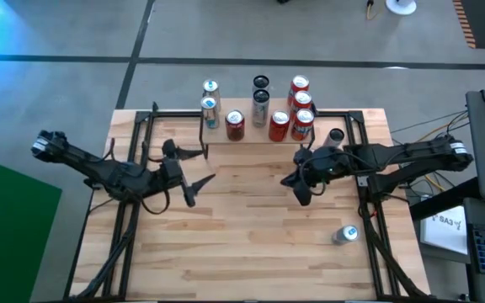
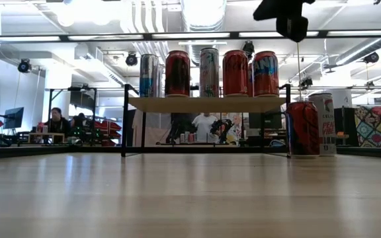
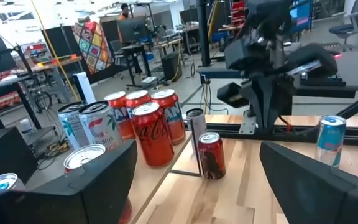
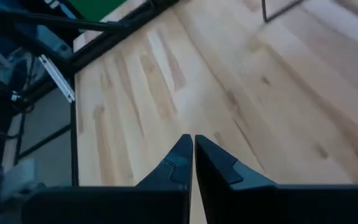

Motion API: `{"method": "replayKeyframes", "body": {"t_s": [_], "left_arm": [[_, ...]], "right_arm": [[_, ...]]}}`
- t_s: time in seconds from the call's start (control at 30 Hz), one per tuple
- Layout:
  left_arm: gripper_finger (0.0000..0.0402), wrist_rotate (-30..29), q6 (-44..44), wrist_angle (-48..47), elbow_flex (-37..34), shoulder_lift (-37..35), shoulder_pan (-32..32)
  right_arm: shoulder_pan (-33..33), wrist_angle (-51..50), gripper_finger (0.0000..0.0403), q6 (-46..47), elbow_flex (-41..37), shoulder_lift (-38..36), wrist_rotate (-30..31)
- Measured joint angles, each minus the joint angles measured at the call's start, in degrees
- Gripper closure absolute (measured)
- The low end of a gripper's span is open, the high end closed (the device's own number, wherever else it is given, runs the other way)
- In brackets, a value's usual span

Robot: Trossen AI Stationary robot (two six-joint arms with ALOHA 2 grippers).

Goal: Place canned beverage on shelf
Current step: Put the red soda can on the shelf

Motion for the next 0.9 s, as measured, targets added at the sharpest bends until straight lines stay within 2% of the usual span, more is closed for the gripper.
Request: {"method": "replayKeyframes", "body": {"t_s": [0.23, 0.4, 0.47, 0.57, 0.67, 0.73, 0.8, 0.87, 0.9], "left_arm": [[0.0077, 0.1, 0.4, 0.9, -3.5, -1.4, 0.0], [0.0077, 0.2, 0.3, 1.2, -5.0, -2.0, 0.0], [0.0077, 0.2, 0.5, 1.2, -5.1, -1.9, 0.1], [0.0077, 0.2, 1.5, 1.2, -5.0, -1.8, 0.0], [0.0077, 0.2, 2.2, 1.1, -5.0, -1.6, 0.1], [0.0077, 0.2, 2.6, 1.2, -5.0, -1.6, 0.1], [0.0077, 0.0, 3.0, 1.2, -5.0, -1.6, 0.1], [0.0077, -0.2, 3.0, 1.1, -4.9, -1.6, 0.1], [0.0077, -0.3, 3.0, 1.1, -4.9, -1.6, 0.1]], "right_arm": [[-0.3, -3.2, 0.0394, 9.9, 0.0, 4.0, -4.7], [-1.0, -5.8, 0.0394, 17.3, 0.1, 6.4, -14.5], [-1.4, -10.0, 0.0394, 21.1, 1.2, 7.6, -18.6], [-0.7, -20.6, 0.0394, 24.9, 5.2, 10.3, -20.5], [0.7, -37.1, 0.0394, 25.8, 12.3, 14.2, -19.1], [0.7, -49.1, 0.0394, 23.8, 17.5, 17.2, -14.2], [0.3, -59.3, 0.0394, 21.5, 21.7, 20.0, -6.7], [-0.3, -62.0, 0.0394, 19.0, 23.7, 21.8, -0.4], [-1.0, -60.9, 0.0394, 16.9, 23.7, 21.6, -0.5]]}}
